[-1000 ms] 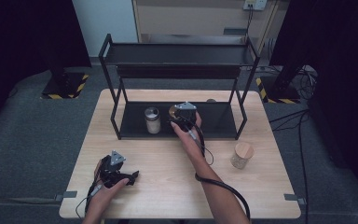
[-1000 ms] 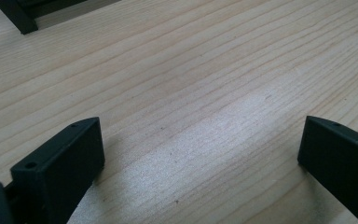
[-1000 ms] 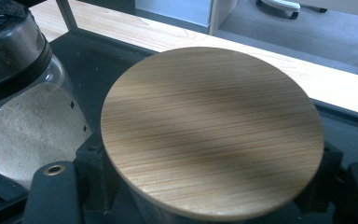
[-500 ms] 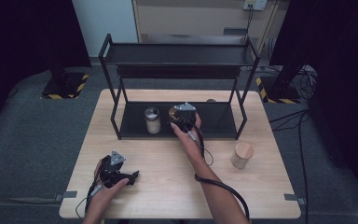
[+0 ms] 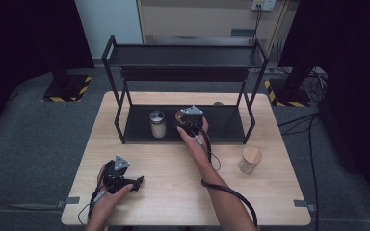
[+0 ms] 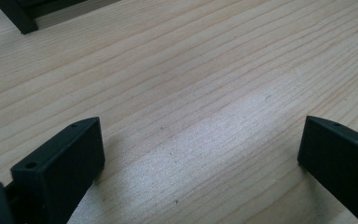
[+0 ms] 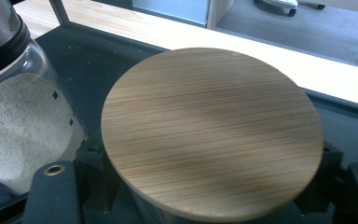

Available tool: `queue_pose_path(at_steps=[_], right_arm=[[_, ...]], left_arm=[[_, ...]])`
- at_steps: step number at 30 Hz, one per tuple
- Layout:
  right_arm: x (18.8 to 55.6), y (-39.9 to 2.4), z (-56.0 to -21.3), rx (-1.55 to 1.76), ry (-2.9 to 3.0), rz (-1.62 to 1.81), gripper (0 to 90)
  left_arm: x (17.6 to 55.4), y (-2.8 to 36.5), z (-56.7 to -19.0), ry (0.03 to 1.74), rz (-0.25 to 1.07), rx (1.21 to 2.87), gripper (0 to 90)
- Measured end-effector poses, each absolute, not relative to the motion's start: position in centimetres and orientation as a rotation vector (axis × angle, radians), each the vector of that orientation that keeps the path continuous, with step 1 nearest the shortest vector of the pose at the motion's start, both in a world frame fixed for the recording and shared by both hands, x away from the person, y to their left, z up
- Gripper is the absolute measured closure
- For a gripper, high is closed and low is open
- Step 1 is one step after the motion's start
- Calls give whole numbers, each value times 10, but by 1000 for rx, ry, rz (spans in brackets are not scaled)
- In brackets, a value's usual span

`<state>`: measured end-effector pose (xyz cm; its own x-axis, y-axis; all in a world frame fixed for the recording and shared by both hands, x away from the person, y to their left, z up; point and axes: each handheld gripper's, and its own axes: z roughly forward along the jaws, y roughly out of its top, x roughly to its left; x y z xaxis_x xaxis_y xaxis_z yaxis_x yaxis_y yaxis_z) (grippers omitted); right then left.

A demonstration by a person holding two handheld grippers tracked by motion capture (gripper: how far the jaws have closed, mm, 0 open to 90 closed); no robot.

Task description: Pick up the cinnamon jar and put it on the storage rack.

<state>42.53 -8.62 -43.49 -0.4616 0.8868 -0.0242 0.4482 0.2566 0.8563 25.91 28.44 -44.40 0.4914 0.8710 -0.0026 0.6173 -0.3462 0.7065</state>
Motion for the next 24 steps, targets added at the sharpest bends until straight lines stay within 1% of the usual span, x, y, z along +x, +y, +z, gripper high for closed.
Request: queue_pose_path(at_steps=[24], right_arm=[[423, -92, -441, 1195, 2012, 1155, 252]], left_arm=[[259, 284, -444, 1222, 502, 2085, 0]])
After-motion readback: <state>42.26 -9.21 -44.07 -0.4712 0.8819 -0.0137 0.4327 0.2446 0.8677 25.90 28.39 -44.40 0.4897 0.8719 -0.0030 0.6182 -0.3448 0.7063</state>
